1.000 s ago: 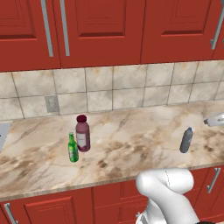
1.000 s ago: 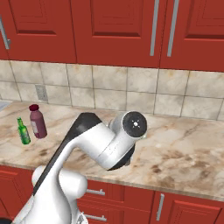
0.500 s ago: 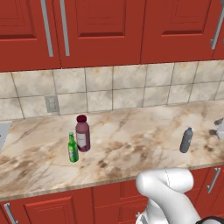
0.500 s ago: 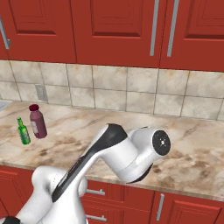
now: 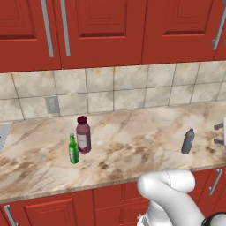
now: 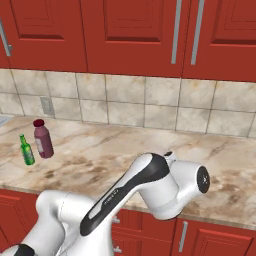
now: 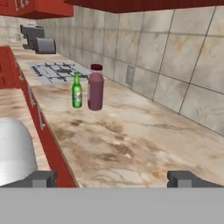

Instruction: Place the drinks on the dining counter in a tight cluster.

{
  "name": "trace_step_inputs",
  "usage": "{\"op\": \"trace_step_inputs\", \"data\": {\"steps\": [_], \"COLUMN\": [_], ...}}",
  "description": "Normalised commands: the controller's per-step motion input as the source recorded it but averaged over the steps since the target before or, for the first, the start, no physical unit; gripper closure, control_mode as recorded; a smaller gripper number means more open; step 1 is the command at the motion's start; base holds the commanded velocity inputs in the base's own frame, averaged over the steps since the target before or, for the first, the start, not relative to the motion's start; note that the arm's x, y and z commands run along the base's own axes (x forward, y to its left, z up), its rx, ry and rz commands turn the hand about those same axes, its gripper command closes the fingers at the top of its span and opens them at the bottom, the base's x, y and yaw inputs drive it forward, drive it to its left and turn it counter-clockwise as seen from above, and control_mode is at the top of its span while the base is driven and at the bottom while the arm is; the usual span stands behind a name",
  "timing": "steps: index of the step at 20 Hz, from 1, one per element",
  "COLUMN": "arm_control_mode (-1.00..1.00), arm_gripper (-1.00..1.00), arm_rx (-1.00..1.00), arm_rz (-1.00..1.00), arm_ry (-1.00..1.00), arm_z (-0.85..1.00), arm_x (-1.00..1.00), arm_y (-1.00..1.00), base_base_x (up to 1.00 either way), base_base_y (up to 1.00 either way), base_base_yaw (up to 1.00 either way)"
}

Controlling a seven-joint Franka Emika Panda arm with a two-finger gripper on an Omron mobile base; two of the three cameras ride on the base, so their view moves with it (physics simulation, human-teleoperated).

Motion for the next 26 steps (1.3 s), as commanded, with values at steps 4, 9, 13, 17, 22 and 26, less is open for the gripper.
{"op": "trace_step_inputs", "data": {"steps": [4, 9, 13, 17, 22, 26], "arm_control_mode": [-1.00, -1.00, -1.00, -1.00, -1.00, -1.00], "arm_gripper": [-1.00, -1.00, -1.00, -1.00, -1.00, -1.00], "arm_rx": [0.00, 0.00, 0.00, 0.02, 0.05, 0.04], "arm_rz": [0.07, 0.02, 0.00, 0.00, 0.01, 0.04], "arm_ry": [0.00, 0.00, 0.01, 0.05, 0.05, 0.01], "arm_z": [-0.19, -0.25, -0.25, -0.19, -0.18, -0.19], "arm_x": [0.12, 0.16, 0.26, 0.31, 0.24, 0.16], "arm_y": [0.00, -0.04, 0.00, 0.00, -0.04, -0.08], "base_base_x": [0.00, 0.00, 0.00, 0.00, 0.00, 0.00], "base_base_y": [0.00, 0.00, 0.00, 0.00, 0.00, 0.00], "base_base_yaw": [0.00, 0.00, 0.00, 0.00, 0.00, 0.00]}}
